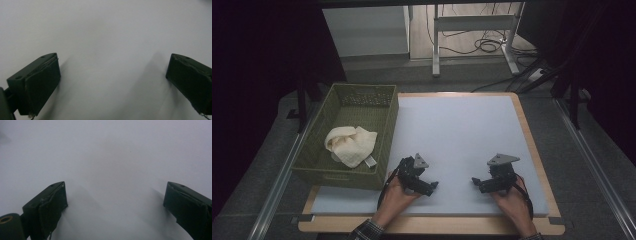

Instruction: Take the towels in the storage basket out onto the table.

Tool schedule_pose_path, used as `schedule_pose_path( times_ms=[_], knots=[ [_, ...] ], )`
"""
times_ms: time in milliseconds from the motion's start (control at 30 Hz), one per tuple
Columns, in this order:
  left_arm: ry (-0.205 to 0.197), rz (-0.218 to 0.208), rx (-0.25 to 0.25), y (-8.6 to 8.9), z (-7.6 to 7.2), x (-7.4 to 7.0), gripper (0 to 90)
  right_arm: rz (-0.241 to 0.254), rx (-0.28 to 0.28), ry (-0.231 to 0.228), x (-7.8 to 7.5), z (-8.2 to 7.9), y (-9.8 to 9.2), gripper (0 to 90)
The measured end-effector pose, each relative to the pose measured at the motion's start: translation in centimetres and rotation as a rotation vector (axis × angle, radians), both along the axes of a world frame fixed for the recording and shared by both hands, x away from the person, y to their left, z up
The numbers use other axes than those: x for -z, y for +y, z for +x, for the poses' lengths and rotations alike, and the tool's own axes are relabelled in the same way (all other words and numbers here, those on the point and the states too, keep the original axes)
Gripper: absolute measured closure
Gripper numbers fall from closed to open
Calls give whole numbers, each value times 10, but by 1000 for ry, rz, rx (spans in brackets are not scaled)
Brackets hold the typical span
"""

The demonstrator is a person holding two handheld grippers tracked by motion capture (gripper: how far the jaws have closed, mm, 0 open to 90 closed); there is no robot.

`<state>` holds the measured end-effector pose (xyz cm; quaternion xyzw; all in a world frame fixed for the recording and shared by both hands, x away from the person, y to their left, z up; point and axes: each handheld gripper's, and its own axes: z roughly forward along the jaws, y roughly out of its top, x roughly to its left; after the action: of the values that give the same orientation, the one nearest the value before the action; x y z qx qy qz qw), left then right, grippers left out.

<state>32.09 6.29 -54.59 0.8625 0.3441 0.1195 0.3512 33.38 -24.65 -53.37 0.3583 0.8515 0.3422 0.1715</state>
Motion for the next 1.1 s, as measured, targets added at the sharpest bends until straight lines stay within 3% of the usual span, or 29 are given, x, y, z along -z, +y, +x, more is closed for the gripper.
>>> schedule_pose_path(
  times_ms=[1100],
  knots=[
    [4,-2,3,0,1,0,0,-4,-1,-2,0,0,0,50]
  ],
)
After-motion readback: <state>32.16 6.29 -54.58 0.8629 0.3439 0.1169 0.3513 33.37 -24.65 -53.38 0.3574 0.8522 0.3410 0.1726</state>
